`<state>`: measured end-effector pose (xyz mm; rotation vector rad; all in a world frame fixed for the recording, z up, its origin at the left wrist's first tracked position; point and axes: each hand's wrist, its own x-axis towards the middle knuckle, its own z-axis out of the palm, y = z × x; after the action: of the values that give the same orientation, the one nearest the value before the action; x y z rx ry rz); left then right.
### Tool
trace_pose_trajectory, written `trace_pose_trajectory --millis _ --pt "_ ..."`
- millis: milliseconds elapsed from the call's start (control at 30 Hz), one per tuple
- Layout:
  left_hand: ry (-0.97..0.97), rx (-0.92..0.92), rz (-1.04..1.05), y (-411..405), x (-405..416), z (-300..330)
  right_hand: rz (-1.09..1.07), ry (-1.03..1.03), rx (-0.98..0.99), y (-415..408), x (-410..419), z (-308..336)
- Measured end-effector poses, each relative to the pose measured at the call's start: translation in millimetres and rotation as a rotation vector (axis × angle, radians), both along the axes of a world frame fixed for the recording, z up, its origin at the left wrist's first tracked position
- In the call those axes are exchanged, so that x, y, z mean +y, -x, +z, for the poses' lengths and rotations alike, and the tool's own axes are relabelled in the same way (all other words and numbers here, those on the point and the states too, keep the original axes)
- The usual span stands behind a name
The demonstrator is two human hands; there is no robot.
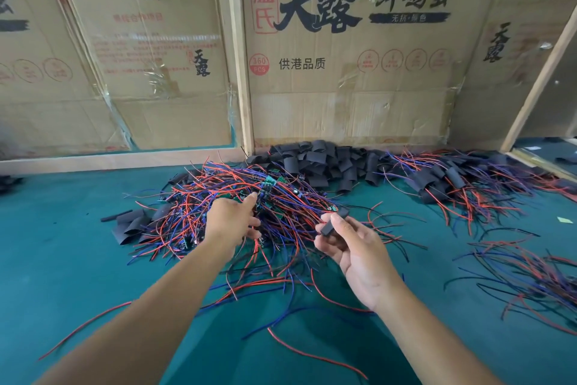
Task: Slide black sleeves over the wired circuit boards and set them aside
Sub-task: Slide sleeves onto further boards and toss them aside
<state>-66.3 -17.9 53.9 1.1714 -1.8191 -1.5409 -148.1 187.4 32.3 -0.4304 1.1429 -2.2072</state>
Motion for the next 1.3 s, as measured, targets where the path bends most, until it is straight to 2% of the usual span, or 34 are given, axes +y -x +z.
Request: trace_pose_trajectory --millis 133,367,500,567,667,800,933,1000,1067,1200,1300 --pt "0.019 -0.067 0.02 16 -5 3 0.015 -0.02 0.005 -1 3 2" --pt "-0.244 0.077 -0.001 -14 9 5 0.058 -0.033 -0.014 0 4 0" --pt "-0.324 0.317 -0.176 -44 37 -11 0.025 -0.02 0.002 5 2 -2" --pt "-0.286 0.428 -0.231 -52 48 -13 -0.036 -0.007 0.01 9 2 -3" --pt "-0.17 0.562 -0.202 -57 53 0 -0.122 -0.015 0.048 16 4 -7" --pt "-0.194 0.753 -0.141 -65 47 11 -0.239 -0.206 0.245 23 9 -10" --pt "-0.236 0.798 -0.078 -71 38 15 -0.277 -0.469 0.66 25 16 -12" --pt "-0.268 0.818 -0.053 -72 35 17 -0.274 -0.528 0.825 25 18 -11" --pt "-0.316 0.849 -0.046 -71 34 18 -0.225 -0.535 0.881 25 19 -12" --pt "-0.374 0.864 -0.064 -69 36 18 0.013 -0.532 0.833 21 14 -17" --pt "-0.354 0.861 -0.055 -69 36 17 0.004 -0.498 0.856 19 14 -14"
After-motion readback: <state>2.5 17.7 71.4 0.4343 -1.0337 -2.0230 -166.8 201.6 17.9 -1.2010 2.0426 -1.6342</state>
